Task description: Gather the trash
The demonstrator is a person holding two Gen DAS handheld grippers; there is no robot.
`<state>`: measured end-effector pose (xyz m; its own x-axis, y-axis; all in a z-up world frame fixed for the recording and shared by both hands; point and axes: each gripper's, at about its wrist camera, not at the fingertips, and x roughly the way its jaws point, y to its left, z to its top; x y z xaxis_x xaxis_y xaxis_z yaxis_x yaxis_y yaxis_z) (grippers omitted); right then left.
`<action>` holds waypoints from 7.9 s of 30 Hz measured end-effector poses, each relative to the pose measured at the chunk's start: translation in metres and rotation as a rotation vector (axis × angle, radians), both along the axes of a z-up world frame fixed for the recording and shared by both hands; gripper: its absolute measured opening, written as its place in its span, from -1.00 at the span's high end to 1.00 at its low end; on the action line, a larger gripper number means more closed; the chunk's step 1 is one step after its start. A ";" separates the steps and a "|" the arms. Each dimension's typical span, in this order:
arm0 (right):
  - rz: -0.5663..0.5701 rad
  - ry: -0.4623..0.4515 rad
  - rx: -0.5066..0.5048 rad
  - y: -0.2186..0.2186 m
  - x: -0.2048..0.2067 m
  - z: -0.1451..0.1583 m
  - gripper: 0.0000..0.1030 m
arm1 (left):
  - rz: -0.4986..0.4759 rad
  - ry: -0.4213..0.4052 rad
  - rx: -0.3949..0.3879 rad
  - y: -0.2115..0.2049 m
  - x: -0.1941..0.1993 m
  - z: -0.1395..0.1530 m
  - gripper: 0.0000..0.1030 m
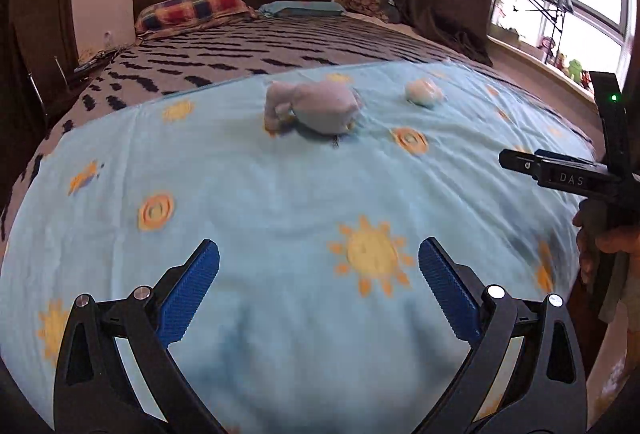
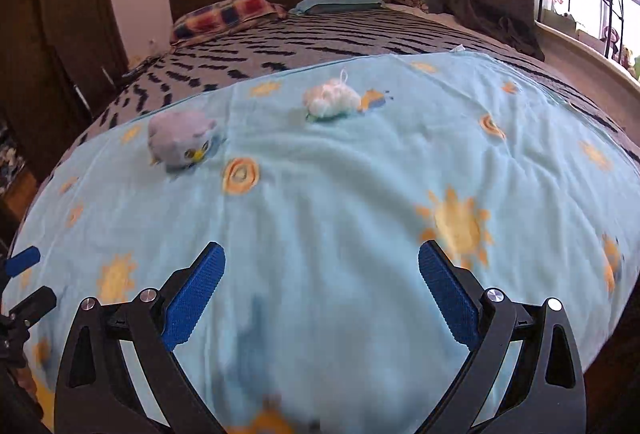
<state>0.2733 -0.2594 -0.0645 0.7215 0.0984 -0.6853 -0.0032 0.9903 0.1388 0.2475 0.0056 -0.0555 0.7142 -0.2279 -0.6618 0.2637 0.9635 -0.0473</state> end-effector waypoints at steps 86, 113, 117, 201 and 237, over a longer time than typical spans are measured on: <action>0.214 0.071 0.112 0.039 -0.254 -0.073 -0.06 | -0.237 0.018 -0.002 -0.035 -0.221 -0.055 -0.04; 0.184 0.298 0.109 0.054 -0.248 -0.157 -0.05 | -0.255 0.388 -0.018 -0.043 -0.217 -0.173 0.10; 0.165 0.334 0.117 0.055 -0.240 -0.177 -0.05 | -0.259 0.420 -0.016 -0.049 -0.205 -0.189 0.12; 0.007 -0.453 -0.068 0.044 -0.357 0.127 -0.94 | 0.025 -0.360 -0.073 0.015 -0.310 0.128 -0.84; 0.013 -0.456 -0.046 0.055 -0.358 0.133 -0.94 | 0.003 -0.330 -0.056 0.017 -0.314 0.127 -0.84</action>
<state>-0.0847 -0.2043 0.0684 0.9493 0.0860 -0.3022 -0.0660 0.9949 0.0759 -0.0664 0.0227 0.0719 0.8887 -0.2551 -0.3810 0.2708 0.9626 -0.0127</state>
